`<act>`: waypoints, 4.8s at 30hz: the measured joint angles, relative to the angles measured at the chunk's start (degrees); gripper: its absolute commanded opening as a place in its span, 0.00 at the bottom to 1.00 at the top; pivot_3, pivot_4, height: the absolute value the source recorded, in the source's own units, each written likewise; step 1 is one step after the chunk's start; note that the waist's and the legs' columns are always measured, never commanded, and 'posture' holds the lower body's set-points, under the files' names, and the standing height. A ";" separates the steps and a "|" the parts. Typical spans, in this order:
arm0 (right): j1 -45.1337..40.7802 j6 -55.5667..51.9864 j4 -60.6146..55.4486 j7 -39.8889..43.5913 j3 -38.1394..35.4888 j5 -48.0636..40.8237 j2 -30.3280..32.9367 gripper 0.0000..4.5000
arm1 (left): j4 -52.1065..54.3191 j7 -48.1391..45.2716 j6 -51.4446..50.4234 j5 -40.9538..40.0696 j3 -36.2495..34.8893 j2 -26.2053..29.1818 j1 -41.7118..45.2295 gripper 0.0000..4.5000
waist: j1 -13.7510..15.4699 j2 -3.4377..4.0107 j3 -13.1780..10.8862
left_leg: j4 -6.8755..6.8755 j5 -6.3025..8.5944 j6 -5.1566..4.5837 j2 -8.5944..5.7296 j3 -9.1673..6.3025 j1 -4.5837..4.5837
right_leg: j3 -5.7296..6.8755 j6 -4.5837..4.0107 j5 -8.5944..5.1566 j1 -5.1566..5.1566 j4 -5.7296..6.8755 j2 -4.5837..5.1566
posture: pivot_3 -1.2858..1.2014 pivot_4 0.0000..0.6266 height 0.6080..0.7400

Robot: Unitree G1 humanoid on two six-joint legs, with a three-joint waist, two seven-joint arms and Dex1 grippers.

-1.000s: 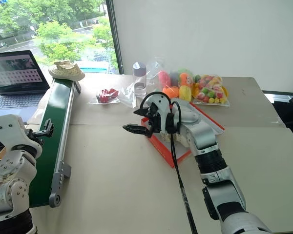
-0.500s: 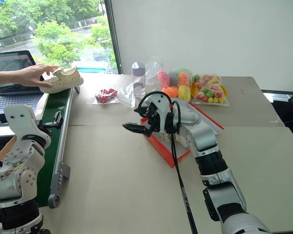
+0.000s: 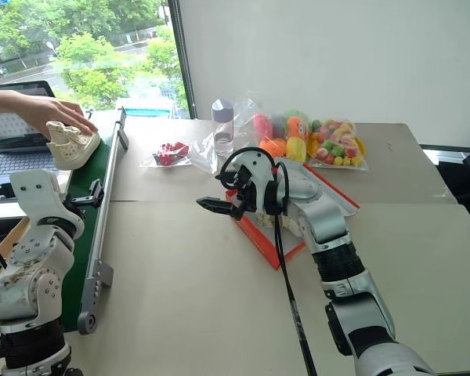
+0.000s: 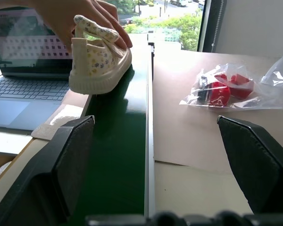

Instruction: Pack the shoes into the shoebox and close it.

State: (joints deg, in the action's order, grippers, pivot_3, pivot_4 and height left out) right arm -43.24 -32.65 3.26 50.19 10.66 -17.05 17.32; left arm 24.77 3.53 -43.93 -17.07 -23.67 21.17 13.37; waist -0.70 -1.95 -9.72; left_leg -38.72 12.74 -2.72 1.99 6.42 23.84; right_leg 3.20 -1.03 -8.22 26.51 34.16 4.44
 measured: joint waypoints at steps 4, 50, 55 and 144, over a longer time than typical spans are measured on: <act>0.00 0.00 0.01 -0.17 0.00 0.04 -0.09 1.00 | 0.00 0.01 0.00 0.24 -0.01 -0.07 0.00 1.00 | 0.00 0.00 0.00 | 0.00 0.00 0.00 0.00 0.00 0.00 | 0.00 0.00 0.00 0.00 0.00 0.00 | 0.52 0.24 1.00; -0.81 -4.40 -2.35 1.57 0.07 -2.45 -0.36 1.00 | -17.20 -12.99 15.53 0.81 -8.98 6.91 -5.91 1.00 | 0.00 0.00 0.00 | 0.04 0.01 0.01 0.04 0.04 0.50 | 0.08 -0.19 0.02 0.58 0.01 0.08 | 0.52 0.24 1.00; -0.97 -5.91 -4.05 2.09 0.02 -3.84 1.00 1.00 | -23.82 -16.54 19.78 0.00 -9.21 8.60 -5.83 1.00 | -0.02 0.00 0.00 | 0.04 0.01 0.02 0.05 0.04 0.51 | 0.19 -0.25 -0.06 0.59 0.00 0.16 | 0.52 0.24 1.00; -15.17 -23.72 13.90 -32.11 -37.28 -31.48 -11.96 1.00 | -4.45 -14.22 2.61 -11.91 12.49 -3.06 18.46 0.56 | -0.16 -0.03 -0.01 | -0.05 -0.34 -0.59 -0.03 0.00 0.74 | 0.62 -0.23 0.44 0.50 -0.02 0.24 | 0.52 0.24 1.00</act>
State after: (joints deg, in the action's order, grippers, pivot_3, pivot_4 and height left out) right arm -58.42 -56.37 17.17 18.09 -26.61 -48.54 5.36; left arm 20.32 -10.69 -41.32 -28.98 -11.19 18.11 31.83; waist -0.86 -1.98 -9.73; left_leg -38.77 12.39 -3.30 1.96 6.43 24.58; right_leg 3.82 -1.26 -7.78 27.01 34.15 4.67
